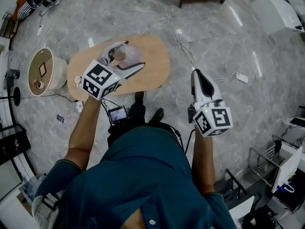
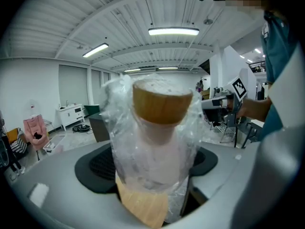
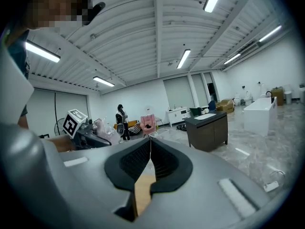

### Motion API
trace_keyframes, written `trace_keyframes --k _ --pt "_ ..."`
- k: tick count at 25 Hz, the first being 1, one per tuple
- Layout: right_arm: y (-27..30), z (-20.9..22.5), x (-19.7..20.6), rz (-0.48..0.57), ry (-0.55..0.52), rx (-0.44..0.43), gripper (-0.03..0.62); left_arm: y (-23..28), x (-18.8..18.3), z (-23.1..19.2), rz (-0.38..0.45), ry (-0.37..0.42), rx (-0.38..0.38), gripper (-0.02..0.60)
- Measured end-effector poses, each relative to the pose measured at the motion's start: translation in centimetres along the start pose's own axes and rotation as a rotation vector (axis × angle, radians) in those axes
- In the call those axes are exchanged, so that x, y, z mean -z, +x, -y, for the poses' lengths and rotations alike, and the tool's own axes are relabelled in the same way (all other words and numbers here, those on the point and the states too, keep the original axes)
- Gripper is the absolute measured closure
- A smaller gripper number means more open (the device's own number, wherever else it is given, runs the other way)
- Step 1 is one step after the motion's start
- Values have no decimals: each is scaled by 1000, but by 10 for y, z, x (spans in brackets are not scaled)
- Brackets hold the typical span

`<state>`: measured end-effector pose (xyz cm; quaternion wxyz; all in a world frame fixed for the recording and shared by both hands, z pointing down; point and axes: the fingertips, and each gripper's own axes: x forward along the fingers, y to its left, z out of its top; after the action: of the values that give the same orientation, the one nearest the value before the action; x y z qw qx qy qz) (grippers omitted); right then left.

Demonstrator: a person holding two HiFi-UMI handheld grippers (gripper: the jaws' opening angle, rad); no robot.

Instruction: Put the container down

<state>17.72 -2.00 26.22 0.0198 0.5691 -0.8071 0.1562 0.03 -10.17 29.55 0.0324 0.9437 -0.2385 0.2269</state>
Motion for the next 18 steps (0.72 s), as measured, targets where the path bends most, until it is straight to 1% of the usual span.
trace_keyframes --k 9,13,18 --pt "23 18 12 -61 29 92 582 57 27 -36 -28 -19 88 189" --pt "35 30 25 -100 47 124 583 88 48 -49 -55 -31 113 188" --pt "56 32 38 -134 68 140 582 120 81 -70 -94 -40 138 189"
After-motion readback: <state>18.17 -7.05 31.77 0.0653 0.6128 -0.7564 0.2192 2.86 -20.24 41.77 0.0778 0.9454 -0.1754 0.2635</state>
